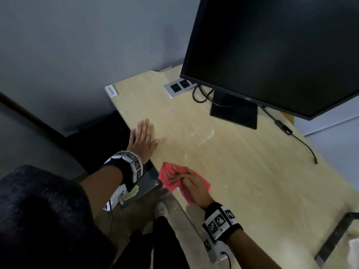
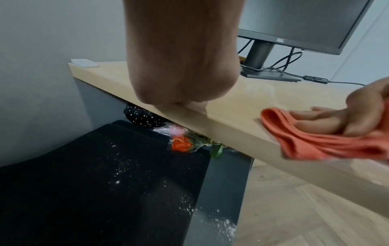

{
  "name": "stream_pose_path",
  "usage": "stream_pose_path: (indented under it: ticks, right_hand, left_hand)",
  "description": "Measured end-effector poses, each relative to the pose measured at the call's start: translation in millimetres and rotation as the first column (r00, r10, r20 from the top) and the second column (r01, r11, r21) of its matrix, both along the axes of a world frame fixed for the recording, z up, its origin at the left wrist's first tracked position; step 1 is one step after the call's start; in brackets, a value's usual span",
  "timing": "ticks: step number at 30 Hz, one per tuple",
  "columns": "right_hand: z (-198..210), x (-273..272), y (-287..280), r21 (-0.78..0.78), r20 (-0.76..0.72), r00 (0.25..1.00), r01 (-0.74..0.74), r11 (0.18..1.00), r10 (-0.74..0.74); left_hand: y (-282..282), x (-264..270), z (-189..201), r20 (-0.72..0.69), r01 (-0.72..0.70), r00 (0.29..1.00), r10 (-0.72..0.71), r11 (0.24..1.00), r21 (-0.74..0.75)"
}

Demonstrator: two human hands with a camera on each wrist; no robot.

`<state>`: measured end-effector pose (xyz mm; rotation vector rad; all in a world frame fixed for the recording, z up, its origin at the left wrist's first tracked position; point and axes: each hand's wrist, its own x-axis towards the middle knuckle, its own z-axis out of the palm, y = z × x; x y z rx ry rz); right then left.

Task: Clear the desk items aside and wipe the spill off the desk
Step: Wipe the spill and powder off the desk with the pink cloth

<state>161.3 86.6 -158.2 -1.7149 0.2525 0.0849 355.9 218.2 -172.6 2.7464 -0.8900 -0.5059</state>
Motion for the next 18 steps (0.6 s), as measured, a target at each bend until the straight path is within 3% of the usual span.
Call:
stream_pose_path:
  ticks: [3,8,11,13,15,18]
  right_hand:
    - [30,-5,-13,0.058,-0.092,0.969,0.235,0.970,-0.229]
    - [65,-3,-63,0.042,-0.097,0.823,0.566,0.823,-0.560]
    - [69,8,-90,0.039,-0.008,0.788,0.615,0.788,-0.615]
    - [59,20,-106,0.128,-0.024,0.800,0.598,0.792,-0.600]
    - [44,35,-117,0.255,-0.098,0.767,0.635,0.729,-0.634]
    - [21,63,-121,0.054,-0.127,0.725,0.687,0.725,-0.677]
  left_hand:
    - [1,-6,-5,0.000,0.007,1.000,-0.007,1.000,0.005]
    - [-4,-4,-6,0.053,0.030,0.998,-0.028,0.998,-0.049]
    - [-9,0,-13,0.075,0.036,0.997,-0.031,0.997,-0.067]
    - [-13,1,-16,0.108,0.041,0.994,-0.034,0.997,-0.064]
    - [-14,1,-19,0.122,0.045,0.992,-0.038,0.997,-0.057]
    - [-14,2,-21,0.139,0.051,0.989,-0.043,0.997,-0.059]
